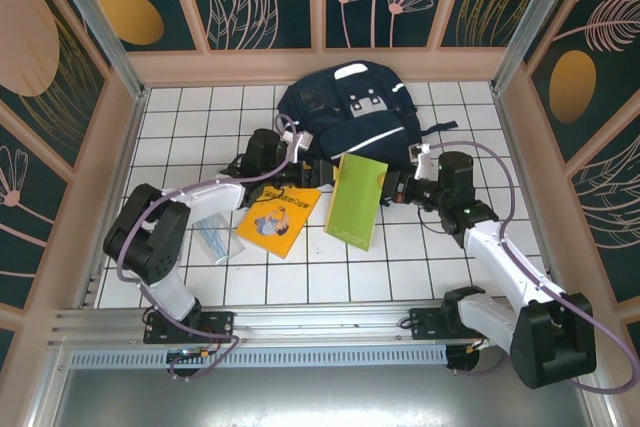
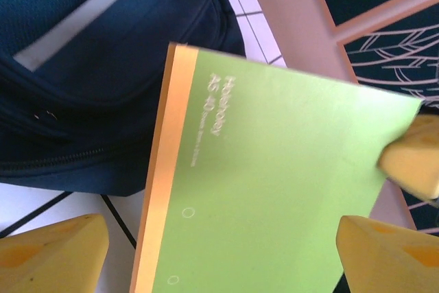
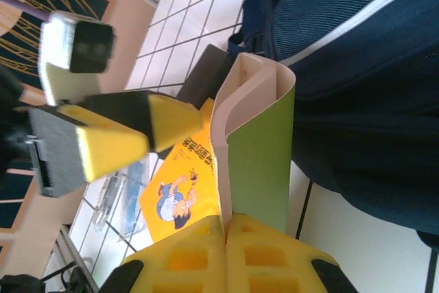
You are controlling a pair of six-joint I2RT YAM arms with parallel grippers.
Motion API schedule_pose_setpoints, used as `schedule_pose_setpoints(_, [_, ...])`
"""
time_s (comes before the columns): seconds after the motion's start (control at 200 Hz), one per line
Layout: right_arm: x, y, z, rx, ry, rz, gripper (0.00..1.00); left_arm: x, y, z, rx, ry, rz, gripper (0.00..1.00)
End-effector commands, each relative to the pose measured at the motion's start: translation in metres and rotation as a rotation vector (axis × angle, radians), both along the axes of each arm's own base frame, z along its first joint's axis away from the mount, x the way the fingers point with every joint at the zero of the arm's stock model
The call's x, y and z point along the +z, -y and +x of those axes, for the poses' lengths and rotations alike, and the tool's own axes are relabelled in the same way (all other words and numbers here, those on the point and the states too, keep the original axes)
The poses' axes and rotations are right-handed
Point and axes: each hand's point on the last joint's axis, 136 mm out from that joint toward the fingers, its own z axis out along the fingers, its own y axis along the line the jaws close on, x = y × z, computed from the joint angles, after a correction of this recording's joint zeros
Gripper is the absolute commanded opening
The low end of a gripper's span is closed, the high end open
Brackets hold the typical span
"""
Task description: Pack the student bag
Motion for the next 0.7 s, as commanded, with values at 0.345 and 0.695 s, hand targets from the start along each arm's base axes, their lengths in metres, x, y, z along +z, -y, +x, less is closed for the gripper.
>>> schedule_pose_setpoints(0.345, [0.046,-0.003,0.005,0.063,0.147,0.08,0.0,-0.001,0.028,-0.015,-0.2,-0.032,-0.242,0.76])
schedule_pose_setpoints(0.695, [0.023,0.011,0.034,-0.038,0.123,0.007,0.0,0.025,0.026,-0.025,-0.232,-0.018,-0.277,0.0])
